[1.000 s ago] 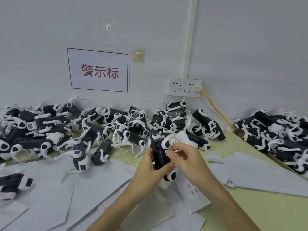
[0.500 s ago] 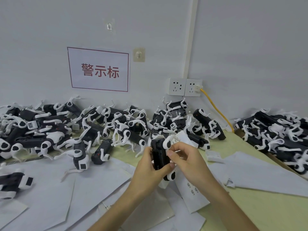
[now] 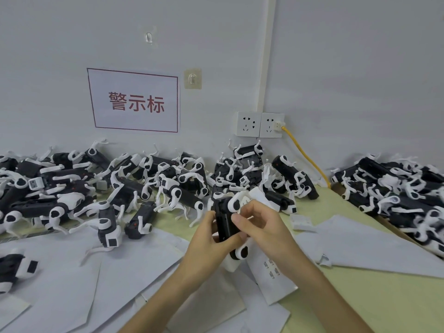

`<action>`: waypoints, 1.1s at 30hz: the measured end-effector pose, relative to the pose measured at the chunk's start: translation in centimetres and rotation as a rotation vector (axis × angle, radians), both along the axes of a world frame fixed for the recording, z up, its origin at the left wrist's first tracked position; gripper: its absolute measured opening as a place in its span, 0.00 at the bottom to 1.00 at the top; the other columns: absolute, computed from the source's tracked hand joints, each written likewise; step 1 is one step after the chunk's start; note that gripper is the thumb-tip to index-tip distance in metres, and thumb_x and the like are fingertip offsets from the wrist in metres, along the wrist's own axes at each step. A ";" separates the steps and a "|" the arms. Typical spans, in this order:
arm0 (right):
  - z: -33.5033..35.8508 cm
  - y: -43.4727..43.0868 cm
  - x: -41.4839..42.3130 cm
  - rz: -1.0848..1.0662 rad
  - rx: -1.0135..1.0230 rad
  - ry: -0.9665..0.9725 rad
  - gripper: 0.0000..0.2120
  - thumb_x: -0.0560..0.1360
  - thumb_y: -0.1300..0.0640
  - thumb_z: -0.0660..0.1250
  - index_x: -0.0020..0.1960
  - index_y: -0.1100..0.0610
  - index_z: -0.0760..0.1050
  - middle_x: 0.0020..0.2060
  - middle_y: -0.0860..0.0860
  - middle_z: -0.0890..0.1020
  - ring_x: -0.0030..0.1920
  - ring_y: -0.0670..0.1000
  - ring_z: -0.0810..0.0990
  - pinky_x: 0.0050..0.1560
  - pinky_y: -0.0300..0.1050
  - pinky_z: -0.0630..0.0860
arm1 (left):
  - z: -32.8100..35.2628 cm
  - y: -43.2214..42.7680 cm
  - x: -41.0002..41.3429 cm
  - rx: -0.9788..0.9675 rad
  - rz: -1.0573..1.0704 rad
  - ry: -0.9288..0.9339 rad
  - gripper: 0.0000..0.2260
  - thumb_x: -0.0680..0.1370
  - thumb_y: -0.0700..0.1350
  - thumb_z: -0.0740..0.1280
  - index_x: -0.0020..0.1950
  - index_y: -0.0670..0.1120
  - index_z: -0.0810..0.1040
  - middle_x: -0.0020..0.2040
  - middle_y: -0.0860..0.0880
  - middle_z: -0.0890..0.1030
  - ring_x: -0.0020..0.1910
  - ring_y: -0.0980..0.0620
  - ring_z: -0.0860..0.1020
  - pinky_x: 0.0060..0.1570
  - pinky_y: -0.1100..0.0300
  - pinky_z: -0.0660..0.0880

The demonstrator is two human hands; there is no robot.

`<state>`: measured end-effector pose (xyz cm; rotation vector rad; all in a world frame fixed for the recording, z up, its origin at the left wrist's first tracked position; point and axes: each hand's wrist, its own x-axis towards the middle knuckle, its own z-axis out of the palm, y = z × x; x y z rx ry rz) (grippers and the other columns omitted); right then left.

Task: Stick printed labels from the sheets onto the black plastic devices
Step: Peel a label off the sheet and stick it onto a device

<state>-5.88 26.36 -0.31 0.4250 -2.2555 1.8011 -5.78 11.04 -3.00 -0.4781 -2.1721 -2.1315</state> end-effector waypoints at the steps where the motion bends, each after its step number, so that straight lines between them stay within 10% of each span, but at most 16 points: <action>1: 0.1 0.0 0.1 0.003 0.005 0.009 0.09 0.78 0.57 0.72 0.42 0.60 0.75 0.36 0.49 0.80 0.40 0.47 0.79 0.44 0.42 0.76 | 0.1 0.0 0.0 -0.001 -0.023 0.011 0.15 0.75 0.42 0.78 0.59 0.47 0.78 0.52 0.50 0.85 0.55 0.52 0.84 0.52 0.59 0.80; 5: 0.6 0.4 0.3 0.139 -0.104 -0.059 0.15 0.80 0.62 0.67 0.51 0.76 0.71 0.43 0.70 0.77 0.44 0.69 0.75 0.51 0.63 0.77 | 0.4 -0.3 0.3 0.031 -0.119 0.012 0.17 0.73 0.42 0.77 0.60 0.46 0.78 0.53 0.45 0.85 0.56 0.47 0.84 0.57 0.53 0.81; 15: 0.3 1.0 0.3 0.217 -0.079 -0.056 0.07 0.81 0.64 0.63 0.47 0.67 0.72 0.32 0.46 0.75 0.33 0.44 0.73 0.35 0.35 0.70 | 0.7 -0.9 0.5 0.024 -0.224 -0.042 0.18 0.73 0.45 0.75 0.62 0.49 0.78 0.51 0.48 0.86 0.53 0.48 0.85 0.46 0.64 0.78; 23: 0.4 0.8 0.2 0.173 -0.119 -0.024 0.14 0.83 0.66 0.60 0.39 0.60 0.69 0.33 0.56 0.72 0.35 0.49 0.71 0.39 0.42 0.71 | 1.2 -0.9 0.6 0.092 -0.195 -0.132 0.18 0.71 0.45 0.74 0.60 0.47 0.81 0.54 0.43 0.85 0.55 0.43 0.84 0.55 0.35 0.78; 33: 0.3 2.3 -0.7 -0.171 -0.086 0.116 0.09 0.80 0.58 0.68 0.42 0.60 0.75 0.37 0.50 0.81 0.38 0.48 0.79 0.45 0.45 0.76 | 1.9 -1.8 -0.4 0.311 0.016 -0.368 0.25 0.68 0.50 0.78 0.59 0.39 0.76 0.48 0.38 0.84 0.43 0.39 0.85 0.31 0.55 0.79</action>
